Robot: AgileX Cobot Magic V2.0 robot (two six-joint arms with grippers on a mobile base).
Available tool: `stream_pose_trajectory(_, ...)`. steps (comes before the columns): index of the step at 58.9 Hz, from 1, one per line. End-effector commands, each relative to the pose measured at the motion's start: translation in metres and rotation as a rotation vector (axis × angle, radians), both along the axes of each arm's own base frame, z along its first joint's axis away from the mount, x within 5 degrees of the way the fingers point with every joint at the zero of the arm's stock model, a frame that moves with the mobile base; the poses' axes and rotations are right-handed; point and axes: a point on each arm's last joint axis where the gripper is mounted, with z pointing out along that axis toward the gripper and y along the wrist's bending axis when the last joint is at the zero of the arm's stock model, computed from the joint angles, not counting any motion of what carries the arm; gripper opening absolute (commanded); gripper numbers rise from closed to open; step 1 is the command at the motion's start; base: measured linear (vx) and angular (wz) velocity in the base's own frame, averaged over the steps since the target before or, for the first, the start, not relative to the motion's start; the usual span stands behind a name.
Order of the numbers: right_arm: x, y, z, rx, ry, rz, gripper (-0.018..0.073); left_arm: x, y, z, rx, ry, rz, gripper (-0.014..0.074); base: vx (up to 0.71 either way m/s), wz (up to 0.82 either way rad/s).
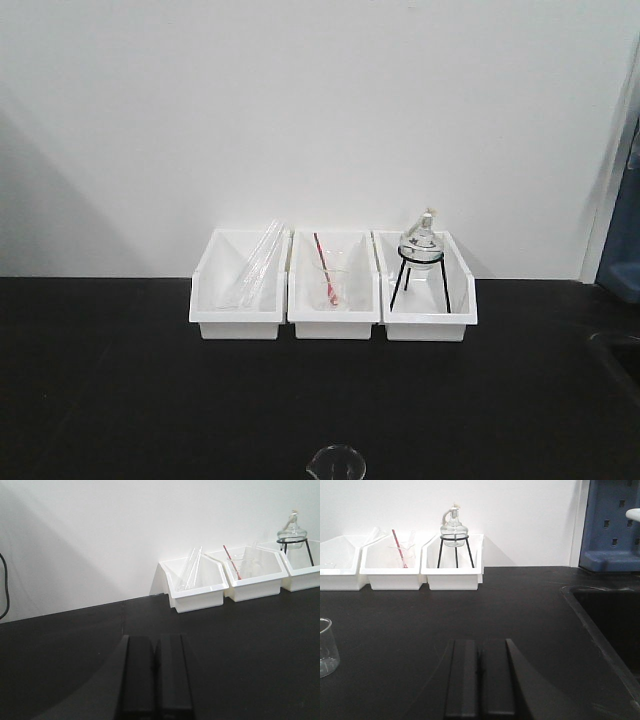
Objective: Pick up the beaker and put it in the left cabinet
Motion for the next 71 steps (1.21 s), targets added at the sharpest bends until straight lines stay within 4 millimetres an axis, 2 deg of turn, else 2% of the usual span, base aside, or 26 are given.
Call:
stream_pose_trajectory(1, -0.001, 0.0, 0.007, -0.01, -0.098, 0.004, -0.0001, -0.001, 0.0, 0.002, -0.015, -0.076, -0.004, 0.0001, 0.0, 0.0)
stream_pose_trajectory(20, -0.001, 0.001, 0.012, -0.006, -0.149, 0.007, -0.0001, -0.001, 0.0, 0.002, -0.015, -0.076, -0.004, 0.0001, 0.0, 0.0)
stream_pose_trajectory(29, -0.004, 0.001, 0.032, 0.008, -0.352, 0.016, -0.0001, -0.001, 0.0, 0.002, -0.015, -0.076, -0.004, 0.0001, 0.0, 0.0)
stream_pose_trajectory(35, -0.009, 0.001, 0.054, 0.055, -0.431, 0.023, -0.0001, -0.001, 0.0, 0.002, -0.015, -0.076, -0.004, 0.0001, 0.0, 0.0)
stream_pose_trajectory(45, -0.009, 0.0, 0.093, 0.06, -0.279, 0.007, 0.0, -0.001, 0.0, 0.002, -0.015, -0.076, -0.004, 0.0001, 0.0, 0.0)
stream_pose_trajectory(49, -0.004, 0.0, 0.102, 0.049, -0.206, 0.001, 0.0001, -0.001, 0.0, 0.002, -0.015, -0.076, -0.004, 0.0001, 0.0, 0.0)
stream_pose_trajectory(61, 0.022, 0.001, 0.106, 0.042, -0.114, 0.001, 0.002, -0.001, 0.0, 0.002, -0.015, -0.076, -0.004, 0.0001, 0.0, 0.0)
stream_pose_trajectory(71, 0.044, 0.002, 0.101, 0.045, -0.05, 0.004, 0.0089, -0.001, 0.0, 0.002, -0.015, -0.076, -0.004, 0.0001, 0.0, 0.0)
